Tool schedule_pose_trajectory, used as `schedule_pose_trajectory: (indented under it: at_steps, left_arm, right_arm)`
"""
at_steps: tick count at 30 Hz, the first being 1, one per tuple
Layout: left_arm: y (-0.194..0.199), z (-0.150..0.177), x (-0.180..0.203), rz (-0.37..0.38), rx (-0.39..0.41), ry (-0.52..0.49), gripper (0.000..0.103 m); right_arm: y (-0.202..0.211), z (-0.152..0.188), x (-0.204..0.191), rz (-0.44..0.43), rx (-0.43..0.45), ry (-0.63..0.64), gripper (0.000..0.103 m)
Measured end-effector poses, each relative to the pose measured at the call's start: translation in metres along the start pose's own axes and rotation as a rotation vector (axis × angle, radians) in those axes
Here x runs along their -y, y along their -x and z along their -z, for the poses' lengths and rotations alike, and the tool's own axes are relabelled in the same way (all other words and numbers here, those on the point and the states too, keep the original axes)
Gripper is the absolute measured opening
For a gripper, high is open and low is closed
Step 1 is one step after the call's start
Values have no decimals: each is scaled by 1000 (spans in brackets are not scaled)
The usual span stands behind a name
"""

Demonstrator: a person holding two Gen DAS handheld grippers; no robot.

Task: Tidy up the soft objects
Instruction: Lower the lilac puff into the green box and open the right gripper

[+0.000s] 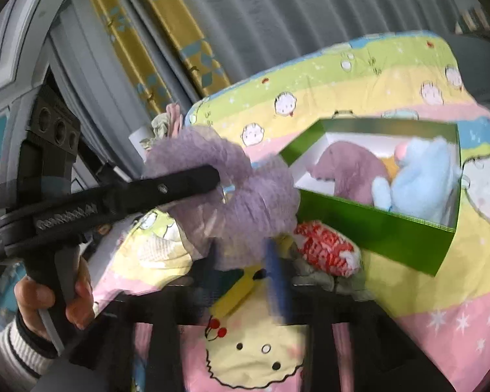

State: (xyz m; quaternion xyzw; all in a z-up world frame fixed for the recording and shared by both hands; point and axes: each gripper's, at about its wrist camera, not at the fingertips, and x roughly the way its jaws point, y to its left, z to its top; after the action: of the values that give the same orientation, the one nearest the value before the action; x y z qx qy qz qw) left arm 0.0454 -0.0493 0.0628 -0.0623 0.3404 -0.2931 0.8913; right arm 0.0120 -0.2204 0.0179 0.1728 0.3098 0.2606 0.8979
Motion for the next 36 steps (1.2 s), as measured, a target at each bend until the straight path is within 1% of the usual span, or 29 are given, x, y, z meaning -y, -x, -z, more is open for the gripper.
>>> schedule_pose_trajectory:
  at_steps: [1,3,5,6,7,8,9,10,12,14,18,20,22,23,25,26,27,28,29,30,31,32,33,35,36]
  left_arm:
    - [1,0,1,10,-1,0,14]
    - [2,1,7,27,-4,-12,14]
    - [2,2,12,51,-22,-18,14]
    - [0,2,13,61,-31,-17,14]
    - [-1,1,15,66,-38,-16,14]
    - [-4,-1,17,59,-41,-21,14]
    - [-5,-3,18,49,-42,-27,14]
    - [-7,-5,19,42,-43,-30,14]
    - [-14,-13,21,42,-49,-35,15]
    - [-22,-21,25,43,-51,-49,15]
    - [-41,-41,33,32,-46,-67,18]
    - [-54,-55,35,24,-45,-66,18]
    - [-66,-66,36,21,-52,-60,19]
    - [-76,-72,38,23,-57,-58,22]
    - [-90,-78,40,5,-62,-70,34]
    - [-104,-81,39,-13,-76,-71,55]
    - [-114,-83,37,-30,-95,-64,88]
    - [-123,-83,34,-50,-116,-55,101]
    - [-134,-82,29,-78,-150,-39,101]
    - [-144,-79,24,-116,-175,-24,102]
    - [-149,-77,20,-143,-190,-20,102]
    - [-154,-72,15,-165,-212,-18,102]
    - [-154,-70,11,-166,-212,-12,102]
    - [-152,-65,4,-195,-221,-9,102]
    - [-148,-63,0,-211,-221,-11,102]
  right_arm:
    - [1,1,2,0,7,-13,74]
    - [1,2,6,-21,22,-31,75]
    - [0,-1,10,-72,43,-45,75]
    - [0,-3,11,-89,49,-40,73]
    - [0,-4,12,-99,57,-31,57]
    - [-1,-7,11,-102,61,-12,47]
    - [0,-8,10,-89,62,0,29]
    - [-1,-11,9,-49,66,22,17]
    - [1,-19,8,-13,80,53,10]
    - [3,-24,8,16,92,76,7]
    - [10,-48,16,95,146,94,6]
    - [14,-61,21,156,174,117,6]
    - [15,-71,25,187,187,127,6]
    - [14,-76,30,204,186,126,6]
    - [8,-84,40,232,177,116,6]
    - [3,-88,48,253,157,107,6]
    - [0,-88,52,274,144,99,6]
    - [-7,-89,60,314,119,88,7]
    - [-12,-87,65,337,101,80,10]
    - [-16,-84,75,369,77,58,22]
    - [-16,-80,80,372,69,44,34]
    - [-14,-75,83,349,78,34,38]
    - [-10,-71,85,327,90,40,39]
    - [-1,-68,81,321,114,53,52]
    - [2,-67,78,332,115,52,66]
